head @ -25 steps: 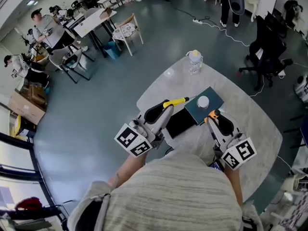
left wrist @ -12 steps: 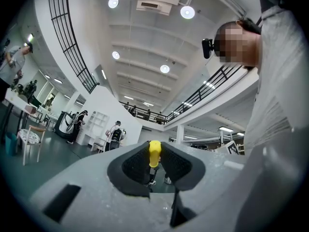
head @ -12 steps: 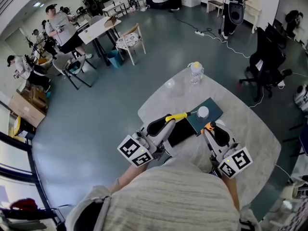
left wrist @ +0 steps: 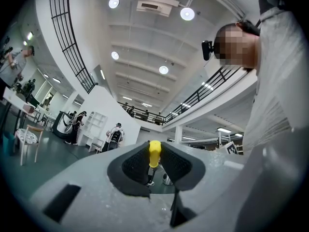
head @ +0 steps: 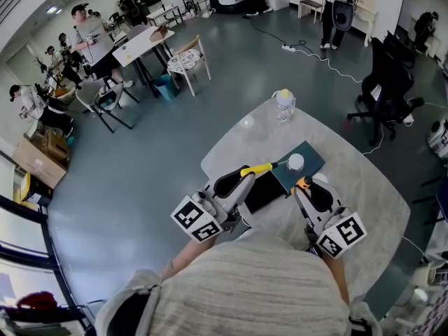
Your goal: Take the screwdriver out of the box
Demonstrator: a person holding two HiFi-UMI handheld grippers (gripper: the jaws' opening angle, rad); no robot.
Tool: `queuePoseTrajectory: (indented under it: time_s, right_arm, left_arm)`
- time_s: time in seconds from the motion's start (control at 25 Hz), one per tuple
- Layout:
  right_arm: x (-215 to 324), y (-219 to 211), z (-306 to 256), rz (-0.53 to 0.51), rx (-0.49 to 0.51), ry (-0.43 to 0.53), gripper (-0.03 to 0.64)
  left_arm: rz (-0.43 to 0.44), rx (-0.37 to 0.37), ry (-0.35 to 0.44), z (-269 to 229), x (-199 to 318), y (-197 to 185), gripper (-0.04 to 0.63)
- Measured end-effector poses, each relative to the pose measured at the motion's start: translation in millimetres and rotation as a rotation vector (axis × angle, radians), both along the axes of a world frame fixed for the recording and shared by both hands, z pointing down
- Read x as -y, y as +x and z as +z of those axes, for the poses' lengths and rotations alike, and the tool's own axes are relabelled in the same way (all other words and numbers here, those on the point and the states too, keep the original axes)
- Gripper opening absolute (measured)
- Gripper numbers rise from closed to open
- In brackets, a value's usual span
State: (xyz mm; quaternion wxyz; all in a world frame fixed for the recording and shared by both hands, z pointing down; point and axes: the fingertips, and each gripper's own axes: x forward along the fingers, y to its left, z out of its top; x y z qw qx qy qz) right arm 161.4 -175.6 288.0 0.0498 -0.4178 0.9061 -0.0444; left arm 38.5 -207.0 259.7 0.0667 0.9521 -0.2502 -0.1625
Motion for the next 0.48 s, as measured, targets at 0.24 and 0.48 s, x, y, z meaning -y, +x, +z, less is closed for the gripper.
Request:
queuePoseTrajectory:
  time_s: [0.24, 0.48]
  right_arm:
    - [1.1, -0.1, -0.4, 0.003, 0.003, 0.001, 0.106]
    - [5.3, -2.9, 0.8, -0.003, 0.001, 0.001, 0.106]
  left_arm:
    - [0.011, 0.004, 0.001, 0.5, -0.2, 2.1, 0.078]
    - [0.012, 0.008, -0.002, 3.5, 1.8, 1.1, 0.078]
